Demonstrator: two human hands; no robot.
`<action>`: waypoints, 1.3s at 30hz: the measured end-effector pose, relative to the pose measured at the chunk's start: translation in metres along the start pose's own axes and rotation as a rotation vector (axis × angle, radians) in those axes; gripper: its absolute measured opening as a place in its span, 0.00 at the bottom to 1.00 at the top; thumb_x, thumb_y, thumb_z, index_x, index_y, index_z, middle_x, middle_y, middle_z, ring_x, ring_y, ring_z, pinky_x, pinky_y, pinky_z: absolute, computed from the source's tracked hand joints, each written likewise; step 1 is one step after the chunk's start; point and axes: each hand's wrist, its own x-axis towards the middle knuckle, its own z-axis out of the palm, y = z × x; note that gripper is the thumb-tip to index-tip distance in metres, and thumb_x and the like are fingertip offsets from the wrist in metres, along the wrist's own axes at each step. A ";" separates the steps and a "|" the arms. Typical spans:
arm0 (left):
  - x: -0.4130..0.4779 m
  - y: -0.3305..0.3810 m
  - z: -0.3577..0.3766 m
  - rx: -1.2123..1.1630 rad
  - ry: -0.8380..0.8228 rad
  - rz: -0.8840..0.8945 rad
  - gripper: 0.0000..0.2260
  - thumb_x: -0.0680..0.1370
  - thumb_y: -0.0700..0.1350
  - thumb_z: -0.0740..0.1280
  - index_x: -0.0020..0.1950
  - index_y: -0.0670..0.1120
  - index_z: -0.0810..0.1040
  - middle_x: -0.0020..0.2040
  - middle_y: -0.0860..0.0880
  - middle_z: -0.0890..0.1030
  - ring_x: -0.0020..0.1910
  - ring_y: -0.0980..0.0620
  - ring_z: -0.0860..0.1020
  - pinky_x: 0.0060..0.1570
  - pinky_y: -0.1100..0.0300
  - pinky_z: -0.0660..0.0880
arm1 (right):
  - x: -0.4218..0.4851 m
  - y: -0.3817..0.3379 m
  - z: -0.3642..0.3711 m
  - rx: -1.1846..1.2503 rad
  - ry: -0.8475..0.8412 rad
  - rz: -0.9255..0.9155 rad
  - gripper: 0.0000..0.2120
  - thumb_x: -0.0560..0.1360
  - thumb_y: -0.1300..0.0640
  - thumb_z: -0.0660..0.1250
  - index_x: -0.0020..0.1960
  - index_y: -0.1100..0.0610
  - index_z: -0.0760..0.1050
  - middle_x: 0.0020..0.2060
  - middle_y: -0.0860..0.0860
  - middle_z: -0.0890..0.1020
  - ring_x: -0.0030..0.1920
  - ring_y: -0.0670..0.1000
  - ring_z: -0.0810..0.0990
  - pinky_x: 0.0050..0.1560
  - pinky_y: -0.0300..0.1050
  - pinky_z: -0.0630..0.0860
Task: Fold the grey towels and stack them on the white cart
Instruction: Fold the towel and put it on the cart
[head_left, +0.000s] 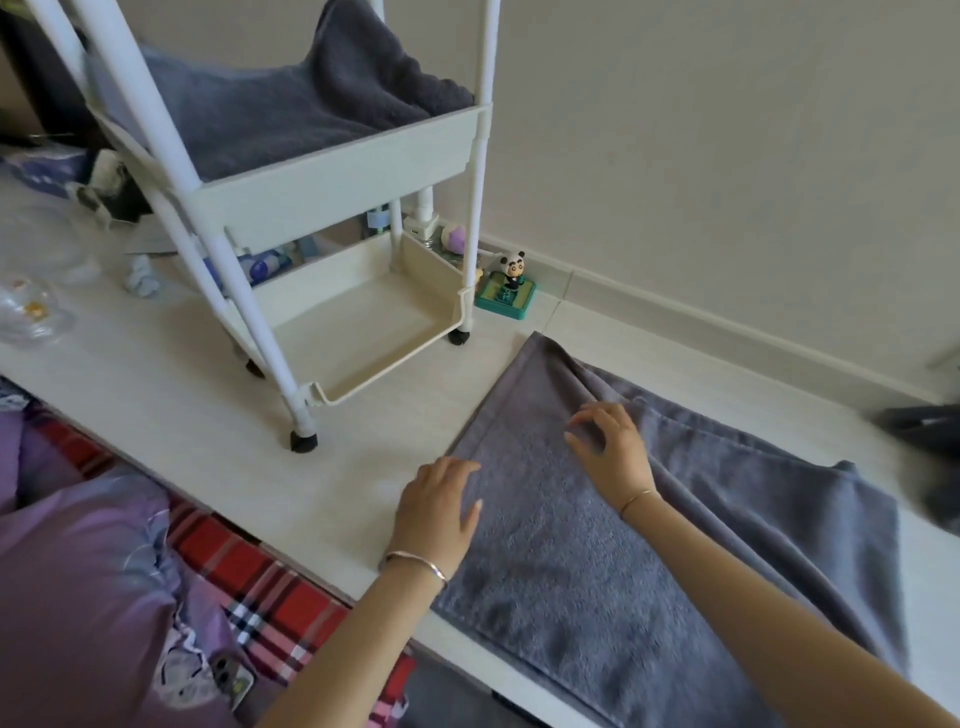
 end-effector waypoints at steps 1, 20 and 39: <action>0.003 0.010 0.009 -0.009 -0.022 0.078 0.18 0.80 0.51 0.56 0.67 0.49 0.71 0.65 0.51 0.73 0.65 0.49 0.71 0.65 0.57 0.66 | -0.015 -0.003 -0.004 0.046 -0.021 0.029 0.04 0.72 0.60 0.71 0.46 0.56 0.79 0.48 0.49 0.77 0.50 0.47 0.74 0.54 0.38 0.69; -0.015 0.025 0.074 0.227 -0.182 0.321 0.29 0.75 0.64 0.51 0.74 0.54 0.62 0.74 0.50 0.64 0.73 0.44 0.62 0.69 0.44 0.45 | -0.209 0.008 -0.006 0.067 -0.156 -0.043 0.16 0.65 0.37 0.71 0.49 0.44 0.82 0.55 0.41 0.75 0.58 0.39 0.70 0.63 0.34 0.63; -0.014 0.023 0.079 0.173 -0.154 0.326 0.30 0.75 0.64 0.44 0.75 0.57 0.56 0.77 0.52 0.56 0.76 0.47 0.52 0.72 0.43 0.41 | -0.227 -0.013 0.011 0.060 -0.088 -0.094 0.07 0.70 0.51 0.68 0.37 0.49 0.84 0.47 0.40 0.84 0.59 0.41 0.76 0.64 0.40 0.69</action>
